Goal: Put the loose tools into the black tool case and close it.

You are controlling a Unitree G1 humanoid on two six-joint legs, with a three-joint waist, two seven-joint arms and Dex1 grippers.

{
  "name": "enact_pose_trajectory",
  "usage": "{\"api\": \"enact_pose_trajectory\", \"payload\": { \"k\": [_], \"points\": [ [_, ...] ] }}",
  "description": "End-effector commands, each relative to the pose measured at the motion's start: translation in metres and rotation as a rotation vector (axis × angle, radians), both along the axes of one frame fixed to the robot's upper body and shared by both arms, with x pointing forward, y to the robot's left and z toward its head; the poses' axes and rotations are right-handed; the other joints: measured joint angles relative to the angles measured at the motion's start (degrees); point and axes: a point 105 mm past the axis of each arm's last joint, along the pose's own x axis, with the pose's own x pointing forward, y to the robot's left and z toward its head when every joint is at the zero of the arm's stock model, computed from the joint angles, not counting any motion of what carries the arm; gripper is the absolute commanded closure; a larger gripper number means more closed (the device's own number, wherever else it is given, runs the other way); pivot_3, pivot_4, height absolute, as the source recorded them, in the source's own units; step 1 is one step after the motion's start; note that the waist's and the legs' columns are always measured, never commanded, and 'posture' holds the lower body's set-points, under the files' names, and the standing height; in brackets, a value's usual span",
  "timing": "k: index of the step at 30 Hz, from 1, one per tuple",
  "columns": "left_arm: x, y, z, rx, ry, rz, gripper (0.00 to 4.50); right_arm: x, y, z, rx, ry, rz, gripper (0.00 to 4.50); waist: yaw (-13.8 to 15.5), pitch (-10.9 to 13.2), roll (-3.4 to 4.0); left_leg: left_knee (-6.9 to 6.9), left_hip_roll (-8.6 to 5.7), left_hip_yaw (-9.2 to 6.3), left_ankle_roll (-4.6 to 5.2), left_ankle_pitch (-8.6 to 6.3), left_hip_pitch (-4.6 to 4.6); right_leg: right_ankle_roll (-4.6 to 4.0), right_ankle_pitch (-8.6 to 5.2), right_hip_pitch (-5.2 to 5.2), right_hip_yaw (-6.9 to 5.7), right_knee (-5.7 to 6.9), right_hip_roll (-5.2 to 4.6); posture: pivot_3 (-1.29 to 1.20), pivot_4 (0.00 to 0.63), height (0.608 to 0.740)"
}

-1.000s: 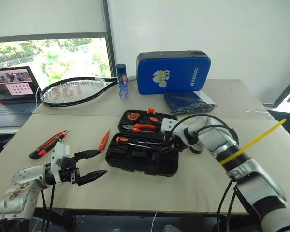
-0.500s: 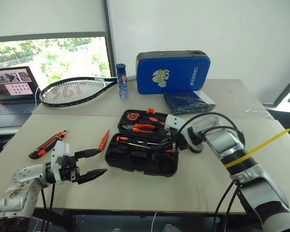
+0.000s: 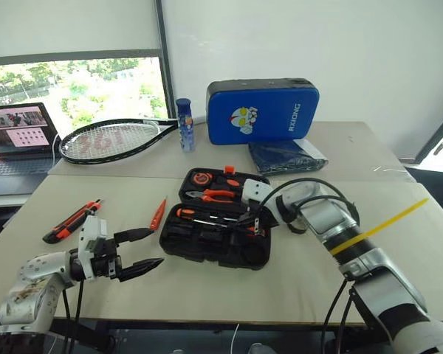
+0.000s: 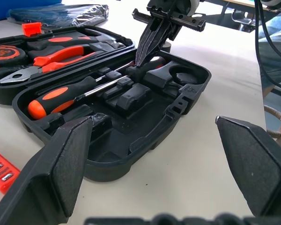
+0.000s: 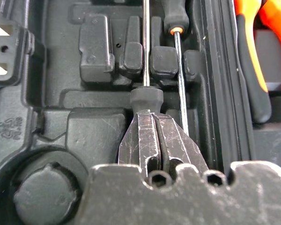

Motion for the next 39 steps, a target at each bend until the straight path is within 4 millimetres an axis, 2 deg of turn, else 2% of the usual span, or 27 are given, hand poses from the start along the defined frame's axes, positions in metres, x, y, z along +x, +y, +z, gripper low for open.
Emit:
{"api": "enact_pose_trajectory", "payload": {
  "k": [1, 5, 8, 10, 13, 14, 16, 18, 22, 24, 26, 29, 33, 36, 39],
  "points": [
    [-0.003, 0.0, 0.008, 0.012, -0.039, 0.007, 0.0, -0.002, -0.004, -0.017, -0.065, 0.033, -0.012, 4.47, -0.2, 0.0, 0.0, 0.0, 0.0, 0.0, 0.0, 0.0, 0.02, -0.01, 0.01, 0.02, 0.0, 0.0, 0.0, 0.0, 0.15, 0.74],
    [-0.004, 0.004, 0.006, 0.015, -0.035, 0.032, 0.0, -0.009, 0.003, 0.0, 0.034, 0.02, 0.035, 4.47, -0.4, 0.0, 0.0, 0.0, 0.01, -0.01, 0.0, 0.0, 0.04, -0.01, 0.01, 0.03, 0.0, 0.0, 0.0, 0.0, 0.15, 0.74],
    [-0.004, 0.014, 0.007, 0.006, -0.042, 0.091, 0.0, -0.017, 0.003, 0.034, 0.233, -0.078, 0.109, 4.47, -0.4, 0.0, -0.01, -0.02, 0.01, -0.03, 0.0, 0.0, -0.07, -0.01, 0.0, -0.06, -0.01, -0.02, 0.0, 0.0, 0.15, 0.74],
    [-0.007, 0.028, 0.006, 0.001, -0.042, 0.162, 0.0, -0.026, -0.009, 0.053, 0.361, -0.144, 0.143, 4.47, -0.3, 0.0, -0.01, -0.02, 0.01, -0.07, 0.0, 0.0, -0.25, -0.01, 0.0, -0.2, -0.05, -0.05, -0.01, 0.0, 0.15, 0.74],
    [-0.014, 0.054, 0.0, -0.001, -0.022, 0.291, 0.0, -0.045, -0.036, 0.057, 0.458, -0.149, 0.154, 4.47, -0.1, 0.0, -0.01, -0.06, 0.01, -0.2, 0.0, -0.01, -0.34, 0.0, 0.0, -0.23, -0.05, -0.13, -0.07, 0.0, 0.15, 0.74],
    [-0.016, 0.06, -0.001, -0.002, -0.017, 0.317, 0.0, -0.049, -0.041, 0.057, 0.482, -0.144, 0.144, 3.9, 0.0, 0.0, -0.01, -0.11, 0.01, -0.28, 0.02, -0.04, -0.32, 0.0, 0.0, -0.17, -0.08, -0.29, -0.12, 0.0, 0.15, 0.74],
    [-0.024, 0.084, -0.008, -0.008, 0.012, 0.451, 0.0, -0.059, -0.061, 0.058, 0.568, -0.219, 0.098, 3.48, 0.2, 0.0, -0.04, -0.14, 0.03, -0.32, 0.04, -0.06, -0.31, 0.01, 0.0, -0.14, -0.1, -0.36, -0.14, 0.0, 0.15, 0.74],
    [-0.033, 0.109, -0.013, -0.011, 0.027, 0.596, 0.0, -0.071, -0.084, 0.054, 0.647, -0.308, 0.052, 2.77, 0.4, 0.0, -0.08, -0.15, 0.05, -0.29, 0.03, -0.06, -0.27, 0.0, 0.0, -0.08, -0.15, -0.39, -0.11, 0.0, 0.15, 0.74],
    [-0.048, 0.133, -0.019, -0.016, 0.046, 0.736, 0.0, -0.1, -0.109, 0.036, 0.729, -0.362, 0.04, 1.38, 0.6, 0.1, -0.09, -0.13, 0.04, -0.13, 0.03, -0.06, -0.23, 0.02, -0.01, -0.03, -0.12, -0.39, -0.12, 0.0, 0.15, 0.74],
    [-0.057, 0.143, -0.024, -0.008, 0.068, 0.8, 0.0, -0.11, -0.123, 0.024, 0.747, -0.312, -0.043, 0.7, 0.6, 0.1, -0.1, -0.1, 0.04, -0.03, 0.02, -0.05, -0.15, 0.02, -0.01, 0.08, -0.11, -0.37, -0.12, 0.0, 0.15, 0.74],
    [-0.059, 0.147, -0.03, 0.011, 0.115, 0.845, 0.0, -0.114, -0.129, 0.022, 0.765, -0.344, -0.08, 0.05, 0.6, 0.1, -0.12, -0.11, 0.04, 0.03, 0.02, -0.05, 0.01, 0.03, -0.02, 0.2, -0.08, -0.35, -0.11, 0.0, 0.15, 0.74],
    [-0.048, 0.133, -0.023, -0.017, 0.136, 0.782, 0.0, -0.116, -0.129, 0.027, 0.775, -0.406, -0.084, 0.05, 0.6, 0.1, -0.13, -0.1, 0.05, 0.09, -0.02, -0.01, 0.06, 0.03, -0.03, 0.18, -0.02, -0.33, -0.07, 0.0, 0.15, 0.74],
    [-0.014, 0.102, -0.007, 0.026, 0.18, 0.682, 0.0, -0.119, -0.116, 0.037, 0.764, -0.419, -0.012, 0.05, 0.9, 0.1, -0.2, -0.1, 0.05, 0.03, -0.24, 0.23, 0.09, 0.28, -0.17, 0.17, -0.04, -0.2, 0.02, 0.0, 0.15, 0.74],
    [0.022, 0.074, 0.007, 0.083, 0.22, 0.629, 0.0, -0.117, -0.104, 0.051, 0.756, -0.411, 0.034, 0.05, 1.0, 0.1, -0.21, -0.08, 0.01, 0.01, -0.26, 0.26, 0.08, 0.26, -0.16, 0.16, -0.01, -0.12, 0.02, 0.0, 0.15, 0.74],
    [0.059, 0.059, 0.01, 0.165, 0.273, 0.676, 0.0, -0.112, -0.092, 0.061, 0.75, -0.389, 0.059, 0.05, 0.9, 0.1, -0.24, -0.09, -0.03, 0.0, -0.27, 0.26, 0.06, 0.1, -0.05, 0.14, 0.01, -0.08, 0.02, 0.0, 0.15, 0.74]
  ]
}}
